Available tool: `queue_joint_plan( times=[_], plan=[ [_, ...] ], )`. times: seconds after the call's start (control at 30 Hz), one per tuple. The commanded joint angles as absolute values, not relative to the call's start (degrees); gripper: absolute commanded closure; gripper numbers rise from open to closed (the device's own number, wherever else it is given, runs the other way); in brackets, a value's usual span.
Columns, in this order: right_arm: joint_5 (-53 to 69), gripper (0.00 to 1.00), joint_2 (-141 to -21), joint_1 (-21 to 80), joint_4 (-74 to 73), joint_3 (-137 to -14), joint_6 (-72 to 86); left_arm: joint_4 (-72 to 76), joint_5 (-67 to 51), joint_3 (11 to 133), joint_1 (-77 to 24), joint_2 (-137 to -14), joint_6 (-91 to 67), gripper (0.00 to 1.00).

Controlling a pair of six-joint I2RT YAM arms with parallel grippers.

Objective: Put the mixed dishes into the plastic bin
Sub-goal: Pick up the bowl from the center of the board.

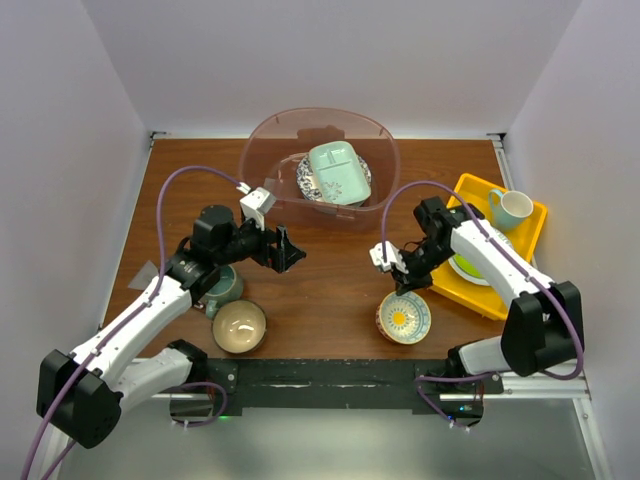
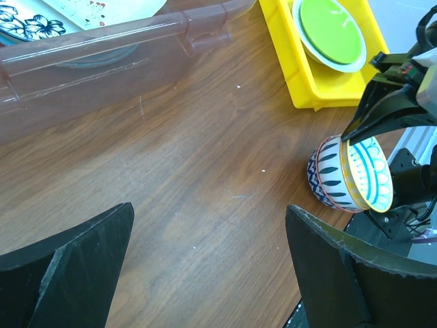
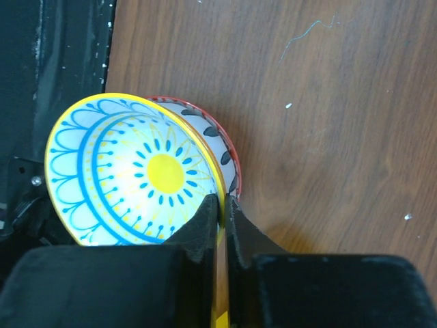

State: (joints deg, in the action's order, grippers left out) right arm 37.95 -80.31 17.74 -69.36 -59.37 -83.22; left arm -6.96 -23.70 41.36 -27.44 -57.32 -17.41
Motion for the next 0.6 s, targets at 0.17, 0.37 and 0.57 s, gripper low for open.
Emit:
queue_joint_plan(
  times=[0.17, 0.37, 0.57],
  plan=[
    [39.72, 1.0, -77.96, 18.11, -77.34, -66.87, -86.22, -5.36, -25.05, 43.86, -27.25, -57.13, -17.4, 0.02],
    [42.0, 1.0, -78.22, 18.11, -82.26, -71.45, -87.54, -5.19, -26.1, 43.95, -27.25, -57.13, -17.75, 0.02],
    [44.82, 1.0, -78.57, 18.19, -83.41, -74.7, -85.96, -4.22, -28.65, 44.65, -27.16, -57.3, -18.81, 0.02]
  ],
)
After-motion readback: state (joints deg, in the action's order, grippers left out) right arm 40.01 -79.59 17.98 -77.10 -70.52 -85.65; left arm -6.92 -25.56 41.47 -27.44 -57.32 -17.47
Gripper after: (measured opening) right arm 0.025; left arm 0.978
